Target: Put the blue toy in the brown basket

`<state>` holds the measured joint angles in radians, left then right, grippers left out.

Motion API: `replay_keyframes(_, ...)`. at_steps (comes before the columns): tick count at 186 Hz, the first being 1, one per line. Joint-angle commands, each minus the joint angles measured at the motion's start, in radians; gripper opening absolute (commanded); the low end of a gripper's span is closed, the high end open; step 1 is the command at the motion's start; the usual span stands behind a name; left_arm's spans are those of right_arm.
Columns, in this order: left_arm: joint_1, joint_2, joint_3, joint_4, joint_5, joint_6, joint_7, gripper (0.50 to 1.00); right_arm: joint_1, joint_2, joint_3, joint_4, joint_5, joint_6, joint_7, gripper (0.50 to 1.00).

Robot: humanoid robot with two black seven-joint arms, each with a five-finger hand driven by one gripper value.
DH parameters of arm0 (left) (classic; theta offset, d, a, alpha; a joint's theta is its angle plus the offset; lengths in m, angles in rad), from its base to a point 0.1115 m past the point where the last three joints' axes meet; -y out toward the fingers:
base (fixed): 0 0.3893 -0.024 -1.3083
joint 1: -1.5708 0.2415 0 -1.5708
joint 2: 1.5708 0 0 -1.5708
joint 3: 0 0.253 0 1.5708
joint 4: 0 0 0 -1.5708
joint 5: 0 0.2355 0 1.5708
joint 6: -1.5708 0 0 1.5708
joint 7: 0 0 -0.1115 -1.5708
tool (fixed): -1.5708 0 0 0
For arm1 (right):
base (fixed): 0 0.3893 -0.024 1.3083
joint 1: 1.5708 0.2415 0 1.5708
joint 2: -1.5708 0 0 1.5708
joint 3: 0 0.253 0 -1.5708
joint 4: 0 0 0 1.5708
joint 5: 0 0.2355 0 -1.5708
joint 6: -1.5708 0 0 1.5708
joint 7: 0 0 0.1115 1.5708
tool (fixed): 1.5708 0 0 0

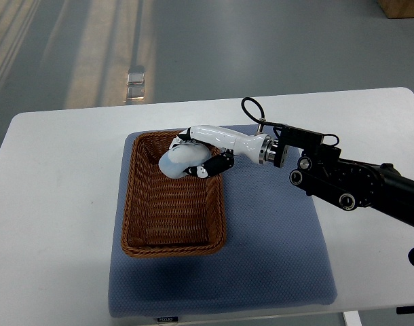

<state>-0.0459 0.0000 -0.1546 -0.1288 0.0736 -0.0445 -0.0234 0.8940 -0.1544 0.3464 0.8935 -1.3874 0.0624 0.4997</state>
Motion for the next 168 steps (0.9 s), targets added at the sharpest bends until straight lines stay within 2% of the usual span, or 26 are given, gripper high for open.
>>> replay_keyframes(1,0.0,0.0,0.001,0.0,0.0,0.0,-0.001,1.0,-0.006,0.013,-0.021,-0.011,-0.002,-0.004,0.0,0.709)
replay_keyframes(20,-0.002,0.0,0.0,0.0,0.0,0.0,0.0,1.0,-0.009,0.019,-0.02,-0.018,-0.001,-0.007,0.0,0.784)
replay_keyframes(44,-0.009,0.0,0.0,-0.002,0.0,0.0,-0.001,1.0,-0.009,0.019,-0.018,-0.021,-0.001,-0.007,0.0,0.834)
replay_keyframes(49,-0.011,0.0,0.0,-0.002,0.0,0.0,0.0,1.0,-0.009,0.019,-0.018,-0.021,-0.001,-0.009,0.0,0.86)
replay_keyframes(75,-0.012,0.0,0.001,0.0,0.002,0.0,0.0,1.0,-0.01,0.019,-0.014,-0.021,0.005,-0.009,0.002,0.887)
replay_keyframes(92,-0.012,0.0,0.001,0.0,0.0,0.0,-0.001,1.0,-0.012,0.019,-0.001,-0.021,0.018,-0.01,0.002,0.887)
replay_keyframes(119,-0.012,0.0,0.001,0.0,0.002,0.0,-0.001,1.0,-0.04,0.016,0.086,-0.03,0.044,-0.058,0.0,0.887)
replay_keyframes(144,-0.012,0.0,0.0,-0.002,0.0,0.0,-0.001,1.0,-0.098,0.015,0.217,-0.07,0.159,-0.066,-0.004,0.887)
replay_keyframes(168,-0.012,0.0,0.001,-0.002,0.002,0.0,-0.001,1.0,-0.141,0.003,0.296,-0.096,0.324,-0.066,-0.038,0.887)
